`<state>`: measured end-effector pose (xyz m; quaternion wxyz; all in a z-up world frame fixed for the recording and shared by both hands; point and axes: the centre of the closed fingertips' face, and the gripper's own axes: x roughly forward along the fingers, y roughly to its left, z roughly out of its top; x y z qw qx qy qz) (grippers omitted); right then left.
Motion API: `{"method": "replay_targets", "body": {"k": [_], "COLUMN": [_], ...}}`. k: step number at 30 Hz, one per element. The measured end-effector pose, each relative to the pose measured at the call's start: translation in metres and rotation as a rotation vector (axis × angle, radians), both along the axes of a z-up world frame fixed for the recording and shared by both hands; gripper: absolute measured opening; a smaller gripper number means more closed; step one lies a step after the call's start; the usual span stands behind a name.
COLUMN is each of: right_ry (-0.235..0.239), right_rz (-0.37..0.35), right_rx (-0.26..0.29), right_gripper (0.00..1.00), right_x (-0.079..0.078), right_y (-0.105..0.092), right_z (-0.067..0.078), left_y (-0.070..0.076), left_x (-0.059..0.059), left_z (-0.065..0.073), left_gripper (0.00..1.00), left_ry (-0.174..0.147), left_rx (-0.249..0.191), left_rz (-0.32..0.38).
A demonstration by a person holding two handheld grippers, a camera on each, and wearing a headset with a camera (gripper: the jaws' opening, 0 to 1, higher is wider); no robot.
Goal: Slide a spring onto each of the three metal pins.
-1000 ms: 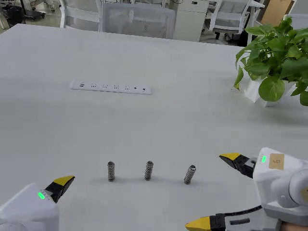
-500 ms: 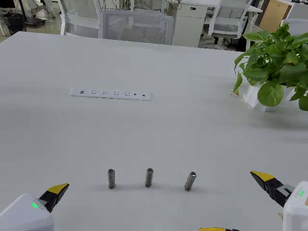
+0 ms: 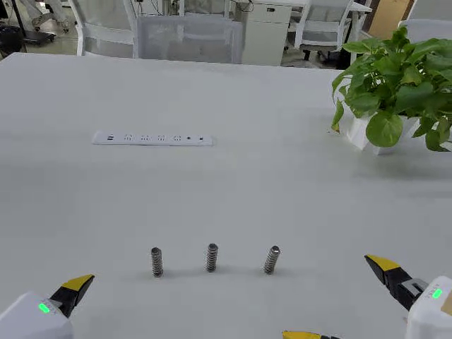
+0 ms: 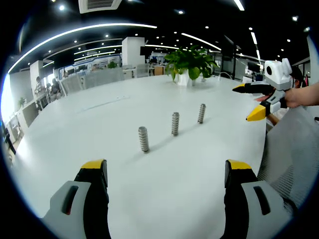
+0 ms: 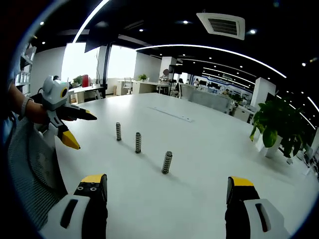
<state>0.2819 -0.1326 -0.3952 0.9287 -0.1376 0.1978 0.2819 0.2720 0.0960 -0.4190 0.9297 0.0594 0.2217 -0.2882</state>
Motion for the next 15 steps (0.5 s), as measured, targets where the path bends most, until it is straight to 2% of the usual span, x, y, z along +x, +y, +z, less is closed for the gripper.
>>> {"method": "replay_targets", "body": {"k": [2, 9, 15], "right_ry": [0.028, 0.052, 0.054], "right_rz": [-0.018, 0.033, 0.035], "right_rx": [0.02, -0.017, -0.005], "right_gripper": [1.0, 1.0, 1.0], "right_x": [0.0, -0.008, -0.009], "right_y": [-0.003, 0.008, 0.008], "right_z": [-0.004, -0.015, -0.014], "left_y": [0.0, 0.002, 0.005], "left_x": [-0.001, -0.002, -0.001], "left_z": [-0.002, -0.003, -0.004], "left_gripper": [0.97, 0.97, 0.97], "left_ry": [0.009, 0.013, 0.013], "left_rx": [-0.004, -0.01, -0.017], "left_rz": [0.0, 0.011, 0.025]}}
